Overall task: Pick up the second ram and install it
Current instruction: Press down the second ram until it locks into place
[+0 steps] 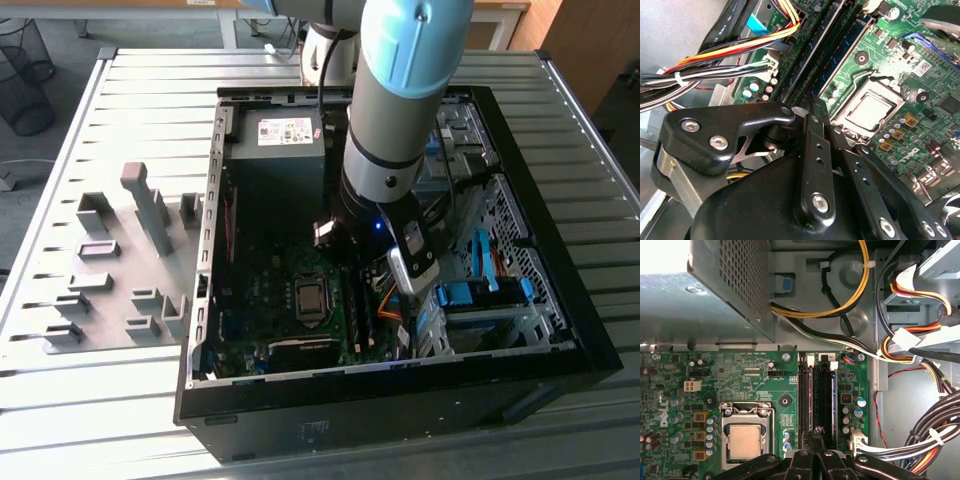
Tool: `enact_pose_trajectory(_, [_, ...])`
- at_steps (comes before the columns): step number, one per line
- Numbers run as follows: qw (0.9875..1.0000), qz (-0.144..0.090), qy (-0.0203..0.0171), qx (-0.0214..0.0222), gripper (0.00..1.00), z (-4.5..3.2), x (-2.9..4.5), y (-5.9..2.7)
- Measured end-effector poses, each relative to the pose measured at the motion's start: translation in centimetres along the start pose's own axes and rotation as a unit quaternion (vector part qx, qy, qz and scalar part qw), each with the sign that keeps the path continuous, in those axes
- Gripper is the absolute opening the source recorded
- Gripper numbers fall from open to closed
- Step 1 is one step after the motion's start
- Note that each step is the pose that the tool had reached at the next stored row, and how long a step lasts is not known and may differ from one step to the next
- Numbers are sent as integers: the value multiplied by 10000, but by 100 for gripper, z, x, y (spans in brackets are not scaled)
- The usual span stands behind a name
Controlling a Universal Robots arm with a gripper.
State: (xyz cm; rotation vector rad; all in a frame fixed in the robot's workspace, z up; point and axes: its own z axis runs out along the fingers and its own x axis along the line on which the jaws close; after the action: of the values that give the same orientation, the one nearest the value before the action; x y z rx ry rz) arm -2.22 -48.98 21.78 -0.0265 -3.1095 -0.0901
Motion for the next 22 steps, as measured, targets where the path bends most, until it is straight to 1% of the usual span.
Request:
enact_pose_trajectory(3, [10000, 0, 0, -13, 10, 16, -1, -1])
enact_pose_trajectory(7, [10000, -2, -2, -51, 10, 2, -1, 3])
enact_pose_trajectory(8, [10000, -2, -4, -61, 10, -17, -1, 6])
enact_pose_trajectory(10, [10000, -2, 0, -48, 10, -90, 3, 6])
enact_pose_trajectory(14, [10000, -2, 0, -51, 10, -228, 10, 14])
enact_pose_trajectory(15, [10000, -2, 0, -54, 10, -246, 12, 16])
enact_pose_trajectory(19, [10000, -2, 0, -63, 10, -246, 12, 15])
enact_pose_trajectory(22, [10000, -3, 0, -81, 10, -247, 12, 16])
